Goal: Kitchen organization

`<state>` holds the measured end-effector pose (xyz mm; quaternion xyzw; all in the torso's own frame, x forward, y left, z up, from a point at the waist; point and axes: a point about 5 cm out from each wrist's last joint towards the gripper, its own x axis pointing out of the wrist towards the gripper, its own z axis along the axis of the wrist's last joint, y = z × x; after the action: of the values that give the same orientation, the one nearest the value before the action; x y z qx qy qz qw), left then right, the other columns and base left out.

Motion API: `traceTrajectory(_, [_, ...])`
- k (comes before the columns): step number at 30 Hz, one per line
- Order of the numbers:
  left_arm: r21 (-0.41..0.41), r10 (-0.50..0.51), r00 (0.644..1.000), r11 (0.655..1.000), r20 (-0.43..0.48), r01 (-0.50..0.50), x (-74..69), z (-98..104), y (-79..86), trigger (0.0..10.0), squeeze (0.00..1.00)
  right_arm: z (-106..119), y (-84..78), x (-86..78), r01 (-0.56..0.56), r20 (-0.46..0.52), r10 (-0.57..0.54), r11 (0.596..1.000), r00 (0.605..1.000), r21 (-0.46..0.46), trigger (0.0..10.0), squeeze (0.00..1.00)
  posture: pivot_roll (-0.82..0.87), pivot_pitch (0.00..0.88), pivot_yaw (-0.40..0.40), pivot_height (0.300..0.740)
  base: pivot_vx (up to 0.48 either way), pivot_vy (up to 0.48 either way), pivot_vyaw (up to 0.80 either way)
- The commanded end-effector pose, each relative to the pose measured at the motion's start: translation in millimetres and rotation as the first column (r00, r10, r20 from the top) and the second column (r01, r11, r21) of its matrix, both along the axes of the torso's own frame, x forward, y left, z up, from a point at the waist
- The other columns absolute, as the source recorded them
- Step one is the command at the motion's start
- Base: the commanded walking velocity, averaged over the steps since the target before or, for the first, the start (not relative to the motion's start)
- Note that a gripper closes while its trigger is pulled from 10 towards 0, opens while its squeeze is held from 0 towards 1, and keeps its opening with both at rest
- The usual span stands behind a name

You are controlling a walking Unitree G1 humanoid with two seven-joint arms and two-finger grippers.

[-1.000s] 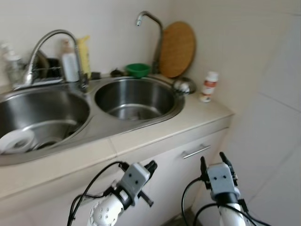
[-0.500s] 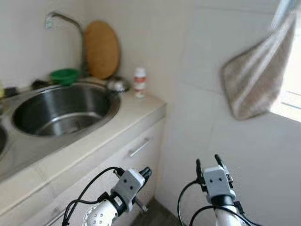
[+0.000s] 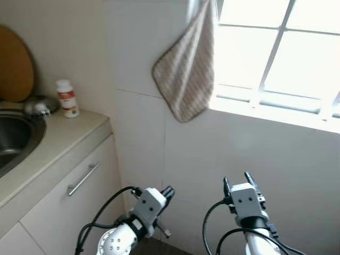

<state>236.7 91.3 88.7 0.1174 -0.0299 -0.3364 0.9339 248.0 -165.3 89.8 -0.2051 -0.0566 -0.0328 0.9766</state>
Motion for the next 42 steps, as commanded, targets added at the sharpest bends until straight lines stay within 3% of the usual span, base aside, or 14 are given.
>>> traceTrajectory(1, [-0.002, -0.002, 1.0, 1.0, 0.004, 0.002, 0.7, 1.7, -0.3, 10.0, 0.0, 2.6, -0.9, 1.2, 0.008, 0.008, -0.008, 1.0, 1.0, 0.003, 10.0, 0.0, 0.03, 0.0, -0.027, 0.74, 0.0, 0.0, -0.8])
traceTrajectory(11, [-0.031, -0.008, 1.0, 0.999, -0.022, 0.007, 1.4, 0.3, -1.7, 10.0, 0.0, 2.0, -0.5, 2.6, 0.01, 0.006, -0.011, 1.0, 1.0, 0.004, 10.0, 0.0, 0.03, 0.0, -0.026, 0.74, 0.0, 0.24, -0.8])
traceTrajectory(42, [-0.04, -0.034, 0.999, 0.999, -0.002, 0.034, 1.2, 1.6, -5.2, 10.0, 0.0, 1.2, 2.6, 4.9, 0.006, 0.008, -0.006, 1.0, 1.0, -0.014, 10.0, 0.0, 0.03, 0.0, -0.021, 0.74, 0.0, 0.0, -0.8])
